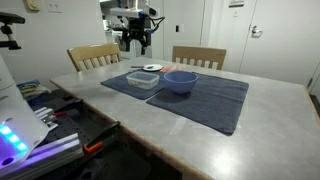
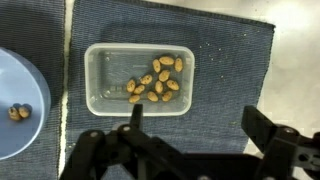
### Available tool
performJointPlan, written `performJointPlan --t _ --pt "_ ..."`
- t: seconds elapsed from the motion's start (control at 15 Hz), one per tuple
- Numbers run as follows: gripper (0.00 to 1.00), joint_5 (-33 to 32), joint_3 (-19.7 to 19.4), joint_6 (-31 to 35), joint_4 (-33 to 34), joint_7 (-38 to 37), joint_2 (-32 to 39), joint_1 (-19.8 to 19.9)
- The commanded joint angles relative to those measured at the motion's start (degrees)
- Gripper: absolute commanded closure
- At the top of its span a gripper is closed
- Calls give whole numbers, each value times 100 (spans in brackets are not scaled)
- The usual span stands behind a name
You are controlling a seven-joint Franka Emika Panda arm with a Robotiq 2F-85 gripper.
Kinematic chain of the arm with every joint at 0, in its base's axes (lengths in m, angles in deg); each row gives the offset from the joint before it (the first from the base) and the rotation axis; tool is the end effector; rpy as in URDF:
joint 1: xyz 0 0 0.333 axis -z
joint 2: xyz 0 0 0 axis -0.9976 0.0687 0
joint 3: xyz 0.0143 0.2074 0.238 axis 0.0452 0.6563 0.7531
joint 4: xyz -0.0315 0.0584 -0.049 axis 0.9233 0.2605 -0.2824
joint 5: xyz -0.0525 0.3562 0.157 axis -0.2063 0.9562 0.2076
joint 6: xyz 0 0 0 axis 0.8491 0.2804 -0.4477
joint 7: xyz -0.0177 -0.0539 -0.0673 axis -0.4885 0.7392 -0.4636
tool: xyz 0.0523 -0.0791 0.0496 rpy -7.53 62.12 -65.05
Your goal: Pour the things in the lunchbox into the bowl
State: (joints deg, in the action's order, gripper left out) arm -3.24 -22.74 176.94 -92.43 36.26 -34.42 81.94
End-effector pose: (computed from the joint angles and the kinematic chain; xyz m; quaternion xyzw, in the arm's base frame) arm 0.5080 0.0632 0.2893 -0.9924 -0.1002 0.0518 0.0484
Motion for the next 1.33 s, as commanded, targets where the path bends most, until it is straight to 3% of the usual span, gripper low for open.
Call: performJointPlan --t 0.0,0.33,1.2,1.27 --pt "0 439 201 662 25 233 495 41" --pt "0 565 451 1285 6 154 1052 37" --pt "0 485 651 1724 -151 -227 1587 33" --pt "8 455 643 1719 -152 -259 1594 34"
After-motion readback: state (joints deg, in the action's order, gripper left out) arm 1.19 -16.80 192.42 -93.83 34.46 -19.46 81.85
